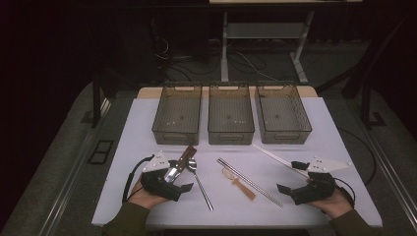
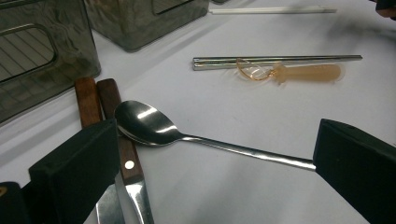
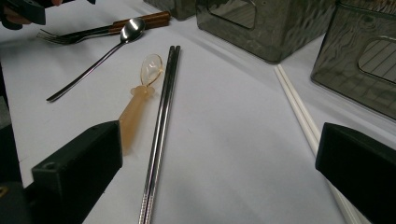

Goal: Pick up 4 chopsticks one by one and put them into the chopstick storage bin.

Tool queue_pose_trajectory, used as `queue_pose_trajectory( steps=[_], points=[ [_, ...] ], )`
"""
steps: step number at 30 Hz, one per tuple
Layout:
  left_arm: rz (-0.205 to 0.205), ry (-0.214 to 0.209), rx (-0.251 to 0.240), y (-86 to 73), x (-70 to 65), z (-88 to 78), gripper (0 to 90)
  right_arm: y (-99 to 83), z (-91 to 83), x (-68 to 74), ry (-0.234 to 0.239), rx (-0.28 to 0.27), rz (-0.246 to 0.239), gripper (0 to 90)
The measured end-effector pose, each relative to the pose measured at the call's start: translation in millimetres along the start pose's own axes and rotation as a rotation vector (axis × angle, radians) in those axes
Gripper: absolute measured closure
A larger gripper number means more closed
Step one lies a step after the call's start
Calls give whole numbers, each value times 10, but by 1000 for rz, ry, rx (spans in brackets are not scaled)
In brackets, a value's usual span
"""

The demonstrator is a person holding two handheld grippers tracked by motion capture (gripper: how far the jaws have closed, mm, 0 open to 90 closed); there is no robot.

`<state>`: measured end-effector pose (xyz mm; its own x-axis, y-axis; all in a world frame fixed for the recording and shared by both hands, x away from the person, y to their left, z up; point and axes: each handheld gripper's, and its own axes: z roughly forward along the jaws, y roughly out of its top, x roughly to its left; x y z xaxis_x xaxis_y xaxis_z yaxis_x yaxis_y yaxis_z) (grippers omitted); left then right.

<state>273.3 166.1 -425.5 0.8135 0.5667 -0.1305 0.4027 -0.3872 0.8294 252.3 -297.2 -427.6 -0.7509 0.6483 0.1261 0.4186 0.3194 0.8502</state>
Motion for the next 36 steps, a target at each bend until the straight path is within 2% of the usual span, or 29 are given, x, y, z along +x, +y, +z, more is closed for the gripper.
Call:
queue_pose_trajectory(
  steps=[16,30,36],
  points=[
    [5,-3,-1,-21,-22,-21,0,41,-16,-11,2,5,-13,5],
    [4,3,-6,-34,-22,-25,0,113,-17,-51,-19,32,-42,5],
    [4,0,-7,-35,-18,-23,0,147,0,-82,-22,49,-40,5]
  ],
)
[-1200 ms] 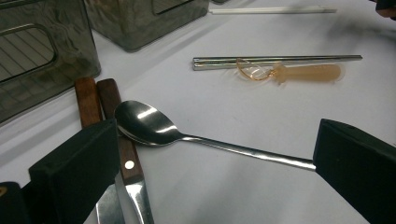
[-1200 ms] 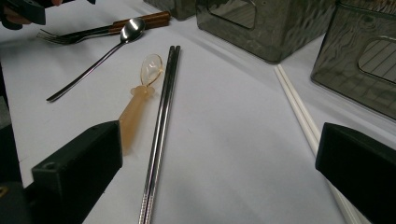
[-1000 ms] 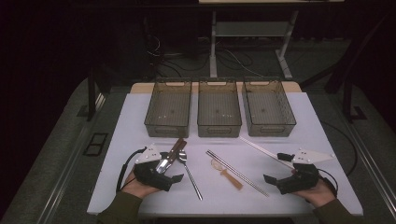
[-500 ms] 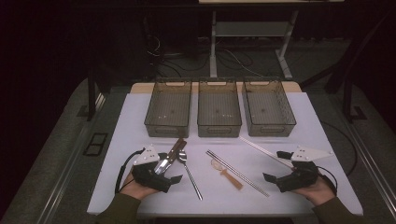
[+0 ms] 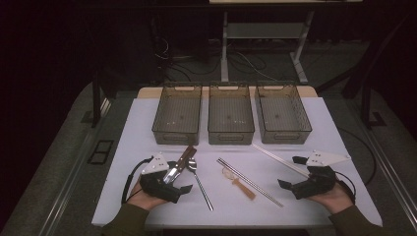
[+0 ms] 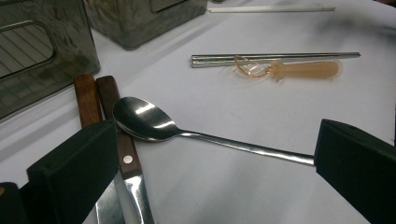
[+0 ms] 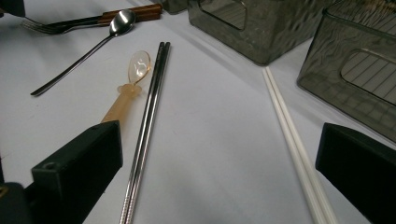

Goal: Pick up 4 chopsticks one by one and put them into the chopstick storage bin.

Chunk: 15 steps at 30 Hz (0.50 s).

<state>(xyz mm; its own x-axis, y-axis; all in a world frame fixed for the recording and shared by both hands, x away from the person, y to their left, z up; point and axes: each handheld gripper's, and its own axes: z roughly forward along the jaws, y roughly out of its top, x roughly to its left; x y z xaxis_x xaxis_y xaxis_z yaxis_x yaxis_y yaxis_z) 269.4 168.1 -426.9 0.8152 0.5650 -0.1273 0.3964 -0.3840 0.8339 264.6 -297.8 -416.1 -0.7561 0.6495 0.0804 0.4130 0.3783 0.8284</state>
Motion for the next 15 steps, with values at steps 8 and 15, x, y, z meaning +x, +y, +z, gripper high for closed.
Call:
queue_pose_trajectory(
  steps=[8,15],
  points=[
    [7,-3,1,7,-4,4,0,48,27,-58,-10,9,14,5],
    [5,-7,1,11,-3,17,0,78,27,-118,-17,-2,31,5]
  ],
)
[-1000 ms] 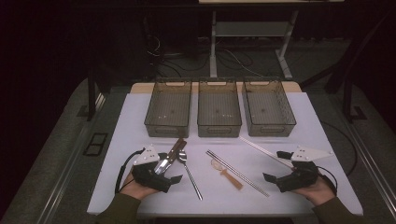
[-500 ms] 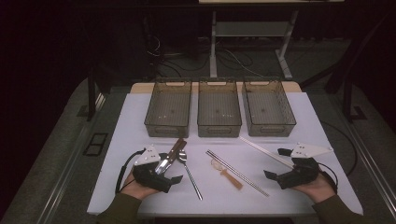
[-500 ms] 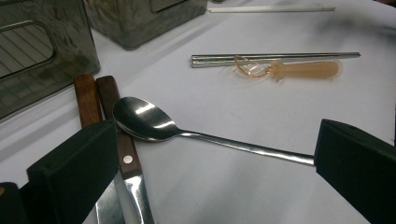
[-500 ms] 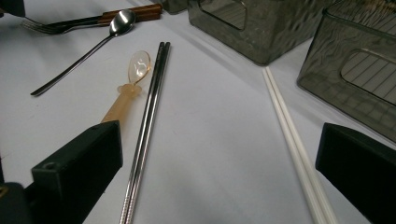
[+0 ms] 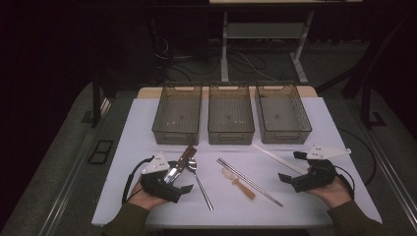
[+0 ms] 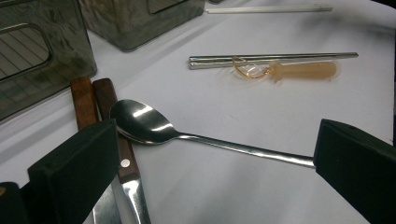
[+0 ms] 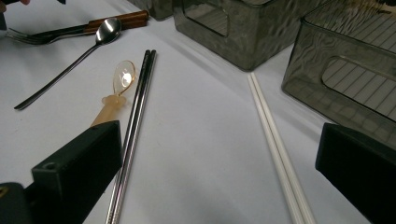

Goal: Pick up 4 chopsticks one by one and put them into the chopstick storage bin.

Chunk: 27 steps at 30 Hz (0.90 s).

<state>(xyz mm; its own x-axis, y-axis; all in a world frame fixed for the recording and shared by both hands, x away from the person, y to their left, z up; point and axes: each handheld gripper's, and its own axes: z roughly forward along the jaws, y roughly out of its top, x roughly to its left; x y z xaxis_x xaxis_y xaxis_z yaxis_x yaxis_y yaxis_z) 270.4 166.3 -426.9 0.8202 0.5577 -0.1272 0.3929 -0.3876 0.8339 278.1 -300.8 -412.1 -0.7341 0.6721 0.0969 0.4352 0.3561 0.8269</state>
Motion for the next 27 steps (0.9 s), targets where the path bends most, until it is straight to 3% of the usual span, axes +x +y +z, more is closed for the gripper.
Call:
queue_pose_trajectory(
  steps=[16,18,27],
  points=[
    [2,-6,0,2,3,9,0,108,101,-169,-18,16,14,6],
    [2,-7,0,2,2,10,0,119,119,-196,-12,18,10,45],
    [1,-7,-3,2,6,7,0,167,210,-342,-18,65,3,61]
  ],
)
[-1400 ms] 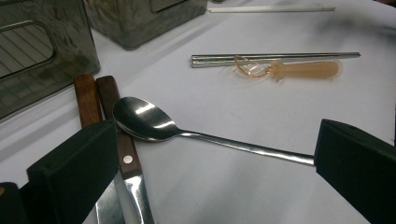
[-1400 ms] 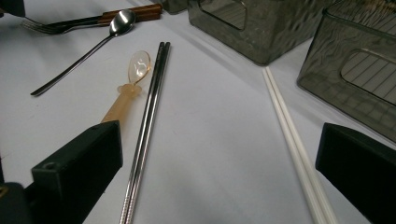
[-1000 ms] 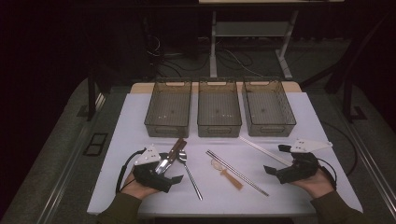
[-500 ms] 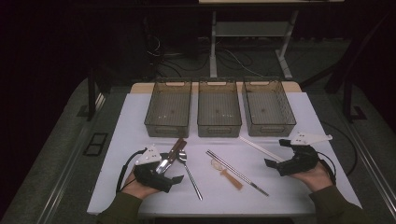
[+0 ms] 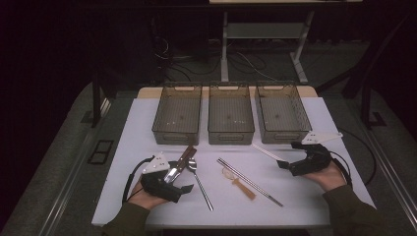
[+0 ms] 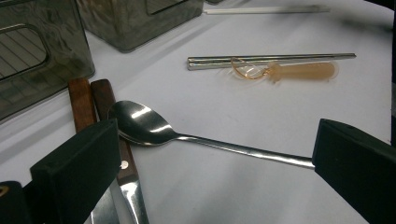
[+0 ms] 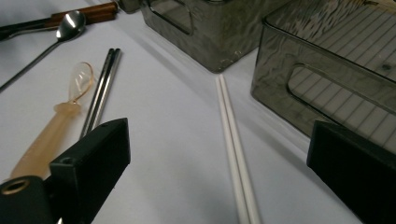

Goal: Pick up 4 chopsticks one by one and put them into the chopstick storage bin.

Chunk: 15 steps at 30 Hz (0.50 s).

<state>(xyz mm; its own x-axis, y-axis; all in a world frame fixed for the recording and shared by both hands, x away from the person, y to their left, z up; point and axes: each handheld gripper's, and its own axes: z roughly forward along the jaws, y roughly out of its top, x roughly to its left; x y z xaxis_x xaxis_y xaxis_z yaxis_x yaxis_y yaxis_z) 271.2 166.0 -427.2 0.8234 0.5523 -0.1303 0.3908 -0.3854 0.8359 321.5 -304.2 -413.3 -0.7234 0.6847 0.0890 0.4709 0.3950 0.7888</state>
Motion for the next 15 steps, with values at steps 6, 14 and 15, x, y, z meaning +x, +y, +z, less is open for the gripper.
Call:
queue_pose_trajectory(
  steps=[6,14,15],
  points=[
    [0,-1,0,0,1,-1,2,-16,23,-79,4,33,-2,144],
    [3,-1,-1,3,-1,-4,7,-40,-37,-117,28,59,5,295],
    [3,-1,-2,3,-1,-3,7,-49,-48,-130,33,66,4,343]
  ],
)
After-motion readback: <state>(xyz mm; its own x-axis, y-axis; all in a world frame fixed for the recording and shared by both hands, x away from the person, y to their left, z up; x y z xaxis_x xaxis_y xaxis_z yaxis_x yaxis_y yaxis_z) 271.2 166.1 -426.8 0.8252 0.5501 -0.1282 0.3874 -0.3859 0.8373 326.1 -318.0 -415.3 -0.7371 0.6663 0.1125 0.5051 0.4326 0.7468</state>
